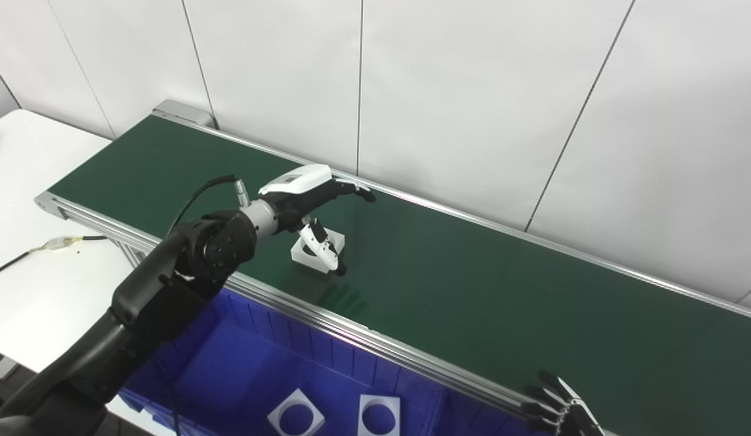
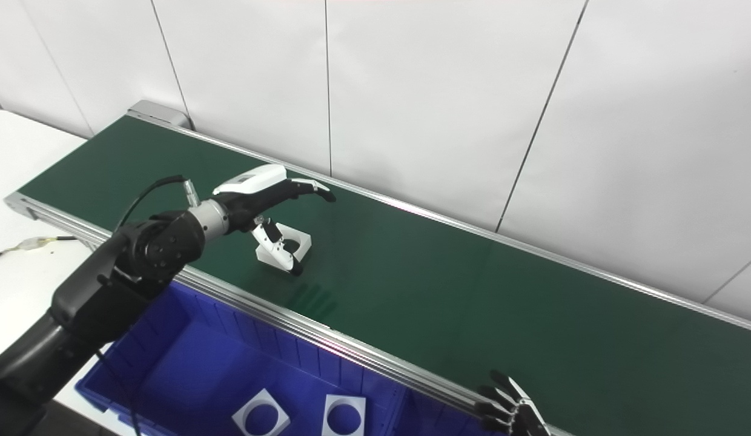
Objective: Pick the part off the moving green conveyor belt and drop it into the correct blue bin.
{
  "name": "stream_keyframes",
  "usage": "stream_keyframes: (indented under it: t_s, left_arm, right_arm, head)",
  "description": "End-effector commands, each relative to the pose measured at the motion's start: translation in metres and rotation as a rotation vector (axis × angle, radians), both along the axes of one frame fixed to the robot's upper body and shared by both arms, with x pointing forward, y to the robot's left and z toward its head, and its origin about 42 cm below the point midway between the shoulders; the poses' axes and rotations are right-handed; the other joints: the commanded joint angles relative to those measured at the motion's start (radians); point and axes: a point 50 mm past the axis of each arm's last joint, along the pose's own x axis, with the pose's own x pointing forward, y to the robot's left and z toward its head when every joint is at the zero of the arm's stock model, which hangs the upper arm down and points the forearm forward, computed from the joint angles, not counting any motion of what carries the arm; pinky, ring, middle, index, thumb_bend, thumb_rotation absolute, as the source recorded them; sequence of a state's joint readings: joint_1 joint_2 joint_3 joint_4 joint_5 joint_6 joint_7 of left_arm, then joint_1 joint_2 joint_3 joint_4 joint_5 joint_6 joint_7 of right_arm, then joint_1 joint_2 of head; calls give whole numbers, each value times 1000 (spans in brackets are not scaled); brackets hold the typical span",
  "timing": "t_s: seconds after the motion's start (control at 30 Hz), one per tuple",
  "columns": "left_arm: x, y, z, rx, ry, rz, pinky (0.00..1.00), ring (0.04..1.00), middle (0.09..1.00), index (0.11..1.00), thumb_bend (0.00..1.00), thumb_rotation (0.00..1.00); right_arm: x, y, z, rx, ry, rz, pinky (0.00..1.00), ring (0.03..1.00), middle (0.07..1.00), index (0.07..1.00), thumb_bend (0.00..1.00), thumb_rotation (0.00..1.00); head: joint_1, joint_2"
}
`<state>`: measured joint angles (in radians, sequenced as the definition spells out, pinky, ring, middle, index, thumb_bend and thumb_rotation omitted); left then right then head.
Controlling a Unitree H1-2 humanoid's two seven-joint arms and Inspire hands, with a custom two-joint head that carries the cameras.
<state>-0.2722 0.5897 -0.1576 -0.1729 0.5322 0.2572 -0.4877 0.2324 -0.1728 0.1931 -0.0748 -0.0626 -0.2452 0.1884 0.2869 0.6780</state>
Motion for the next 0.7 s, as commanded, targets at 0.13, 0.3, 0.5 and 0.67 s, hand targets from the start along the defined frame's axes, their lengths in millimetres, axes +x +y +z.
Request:
stream_keyframes:
  t_s: [0.13, 0.3, 0.5, 0.67]
  left_arm:
    - [19, 5, 9, 125, -42, 8, 843, 902, 905, 839, 879, 0]
    - [28, 6, -6, 153, -38, 29, 814, 885, 886, 831, 899, 0]
    - [41, 5, -22, 191, -15, 42, 790, 866, 885, 838, 899, 0]
    - [49, 4, -29, 201, -10, 23, 766, 867, 878, 836, 905, 0]
  right_arm:
    - [1, 3, 7, 11, -42, 10, 645, 726, 792, 873, 670, 581]
    - [1, 4, 6, 13, -46, 15, 644, 725, 792, 874, 666, 580]
    - [1, 7, 6, 13, -45, 13, 640, 725, 793, 873, 667, 581]
    - [0, 8, 6, 21, -44, 15, 646, 726, 795, 874, 659, 572]
  head:
    - [-6, -10]
    - [-14, -14]
    - [-18, -13]
    - [-22, -14]
